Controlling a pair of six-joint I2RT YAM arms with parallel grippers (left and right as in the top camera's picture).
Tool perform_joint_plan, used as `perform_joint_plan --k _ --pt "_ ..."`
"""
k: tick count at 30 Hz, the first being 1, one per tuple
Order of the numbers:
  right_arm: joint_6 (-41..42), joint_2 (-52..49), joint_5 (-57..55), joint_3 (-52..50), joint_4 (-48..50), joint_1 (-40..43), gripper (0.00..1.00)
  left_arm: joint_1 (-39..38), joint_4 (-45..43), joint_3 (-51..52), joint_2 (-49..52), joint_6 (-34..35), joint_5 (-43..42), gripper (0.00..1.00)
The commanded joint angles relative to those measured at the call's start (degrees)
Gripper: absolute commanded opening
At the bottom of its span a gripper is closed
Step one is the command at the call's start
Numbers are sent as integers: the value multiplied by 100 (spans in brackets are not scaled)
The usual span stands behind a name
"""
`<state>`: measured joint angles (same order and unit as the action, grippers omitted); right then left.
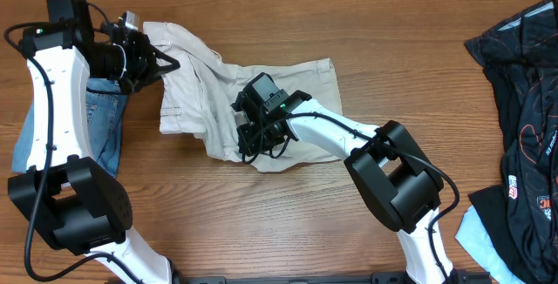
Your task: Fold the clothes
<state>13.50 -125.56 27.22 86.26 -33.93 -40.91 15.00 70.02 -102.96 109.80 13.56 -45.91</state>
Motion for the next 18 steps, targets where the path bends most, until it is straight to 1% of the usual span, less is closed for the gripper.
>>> perform_joint_plan --k 1,5,11,14,17,18 --pt "22 -247 -61 -4 -26 -61 10 -2 212 -271 -22 83 -887 5" --pt "22 -247 -63 -4 -17 -61 10 -4 595 -271 -22 20 -942 5" --pt "22 -238 -63 35 -52 -61 10 -4 866 -271 -22 -271 -496 5" --pt "22 -177 -317 262 -437 -31 10 -2 800 -271 -22 -494 -367 4" --pt "22 17 -977 636 -1012 17 11 66 616 -278 -22 -505 28 4" --pt "22 125 -1276 820 -1239 52 13 101 560 -295 -22 -503 179 4"
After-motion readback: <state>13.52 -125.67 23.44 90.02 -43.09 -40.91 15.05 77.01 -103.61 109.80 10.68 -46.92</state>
